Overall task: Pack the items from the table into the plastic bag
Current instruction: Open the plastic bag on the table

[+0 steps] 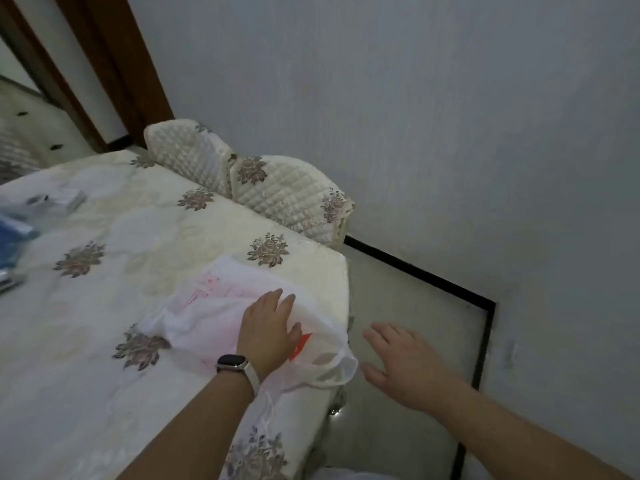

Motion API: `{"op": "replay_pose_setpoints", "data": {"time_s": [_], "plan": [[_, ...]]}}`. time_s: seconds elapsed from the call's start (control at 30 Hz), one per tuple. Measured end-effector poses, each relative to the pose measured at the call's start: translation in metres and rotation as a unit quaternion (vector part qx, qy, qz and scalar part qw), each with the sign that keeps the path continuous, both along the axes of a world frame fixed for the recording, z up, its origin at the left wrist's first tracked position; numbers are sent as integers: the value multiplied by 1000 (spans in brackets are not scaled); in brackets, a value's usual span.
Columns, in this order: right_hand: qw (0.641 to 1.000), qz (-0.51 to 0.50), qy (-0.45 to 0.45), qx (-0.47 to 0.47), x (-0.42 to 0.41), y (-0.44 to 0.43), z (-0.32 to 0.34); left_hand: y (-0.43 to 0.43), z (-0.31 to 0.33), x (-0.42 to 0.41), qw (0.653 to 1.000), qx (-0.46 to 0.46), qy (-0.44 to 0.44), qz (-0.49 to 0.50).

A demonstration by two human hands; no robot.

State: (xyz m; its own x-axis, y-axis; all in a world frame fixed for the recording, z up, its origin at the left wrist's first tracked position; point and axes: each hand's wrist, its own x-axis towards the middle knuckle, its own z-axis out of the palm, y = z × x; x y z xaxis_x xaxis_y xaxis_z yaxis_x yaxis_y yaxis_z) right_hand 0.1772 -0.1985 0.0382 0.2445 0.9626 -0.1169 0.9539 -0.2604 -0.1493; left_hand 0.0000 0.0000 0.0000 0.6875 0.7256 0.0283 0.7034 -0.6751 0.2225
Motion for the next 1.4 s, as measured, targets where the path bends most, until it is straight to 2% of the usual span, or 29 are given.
{"op": "replay_pose_setpoints", "data": {"time_s": [0.13, 0.33, 0.47, 0.63, 0.7, 0.77, 0.97, 1.07, 1.23, 1.4], "plan": [[998, 33, 49, -19, 15, 29, -13, 7, -5, 8, 997, 6, 61, 41], [991, 83, 101, -28, 45, 82, -46, 5, -12, 2, 993, 8, 40, 112], [969, 178, 157, -65, 58, 119, -61, -7, -10, -10, 982, -24, 49, 181], [936, 269, 205, -97, 60, 155, -78, -27, 7, -11, 950, -40, -32, 307], [930, 292, 201, -97, 57, 168, -86, -36, 18, -8, 925, -39, -76, 371], [928, 323, 170, -82, 54, 179, -97, -46, 26, -9, 915, -25, -90, 393], [916, 389, 90, -50, 53, 199, -121, -92, 28, -42, 929, 12, 12, 369], [912, 399, 86, -40, 53, 203, -120, -126, 11, -66, 929, -10, 52, 367], [935, 340, 81, -52, 56, 215, -112, -174, -24, -112, 896, -45, 79, 434], [954, 284, 82, -50, 58, 216, -99, -183, -43, -139, 887, -96, 52, 448]]}}
